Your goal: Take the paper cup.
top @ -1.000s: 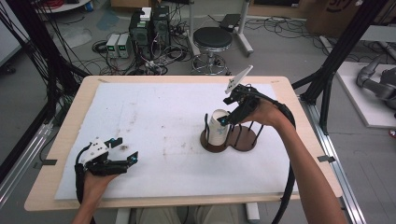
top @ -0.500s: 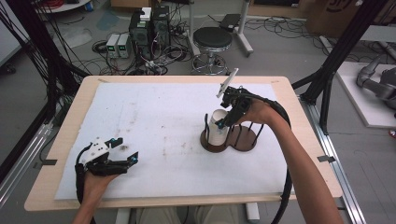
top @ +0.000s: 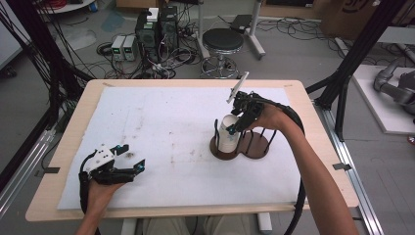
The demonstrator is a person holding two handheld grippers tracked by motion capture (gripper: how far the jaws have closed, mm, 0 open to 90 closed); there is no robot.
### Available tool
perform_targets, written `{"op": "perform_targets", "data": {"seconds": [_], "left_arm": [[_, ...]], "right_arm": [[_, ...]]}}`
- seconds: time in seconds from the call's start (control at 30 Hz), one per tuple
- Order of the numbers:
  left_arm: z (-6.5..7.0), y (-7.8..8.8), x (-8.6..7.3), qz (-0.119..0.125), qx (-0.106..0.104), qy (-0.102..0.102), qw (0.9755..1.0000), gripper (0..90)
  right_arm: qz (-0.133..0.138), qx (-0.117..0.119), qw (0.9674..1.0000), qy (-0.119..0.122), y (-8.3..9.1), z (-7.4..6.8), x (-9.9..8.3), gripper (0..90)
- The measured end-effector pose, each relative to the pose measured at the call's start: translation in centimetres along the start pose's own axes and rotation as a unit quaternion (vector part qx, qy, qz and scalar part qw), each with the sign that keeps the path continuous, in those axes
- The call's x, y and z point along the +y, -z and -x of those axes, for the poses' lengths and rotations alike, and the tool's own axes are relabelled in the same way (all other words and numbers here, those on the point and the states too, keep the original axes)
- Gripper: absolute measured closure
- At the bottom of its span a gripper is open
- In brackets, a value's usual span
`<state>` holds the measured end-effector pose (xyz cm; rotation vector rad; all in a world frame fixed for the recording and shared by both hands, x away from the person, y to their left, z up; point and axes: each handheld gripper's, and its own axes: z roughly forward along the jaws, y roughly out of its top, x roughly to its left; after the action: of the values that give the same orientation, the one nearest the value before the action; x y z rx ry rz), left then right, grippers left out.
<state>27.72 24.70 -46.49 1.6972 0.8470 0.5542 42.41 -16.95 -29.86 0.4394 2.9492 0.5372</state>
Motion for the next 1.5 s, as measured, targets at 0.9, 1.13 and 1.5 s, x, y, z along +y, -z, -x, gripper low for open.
{"op": "perform_targets", "data": {"seconds": [0.9, 1.13, 1.5], "left_arm": [[0.0, -0.1, 0.0, -0.005, 0.0, 0.0, 1.0, 14.0], [0.0, -0.1, 0.0, -0.006, -0.001, 0.0, 1.0, 14.0], [0.0, -0.1, 0.1, -0.006, -0.001, 0.0, 1.0, 14.0]], "right_arm": [[0.026, -0.002, 0.9997, -0.001, 2.4, 0.0, 0.7, 37.9], [0.048, -0.02, 0.9986, 0.013, 7.1, -0.2, 2.3, 38.1], [0.056, -0.042, 0.9973, 0.021, 9.8, -0.5, 3.4, 38.1]]}}
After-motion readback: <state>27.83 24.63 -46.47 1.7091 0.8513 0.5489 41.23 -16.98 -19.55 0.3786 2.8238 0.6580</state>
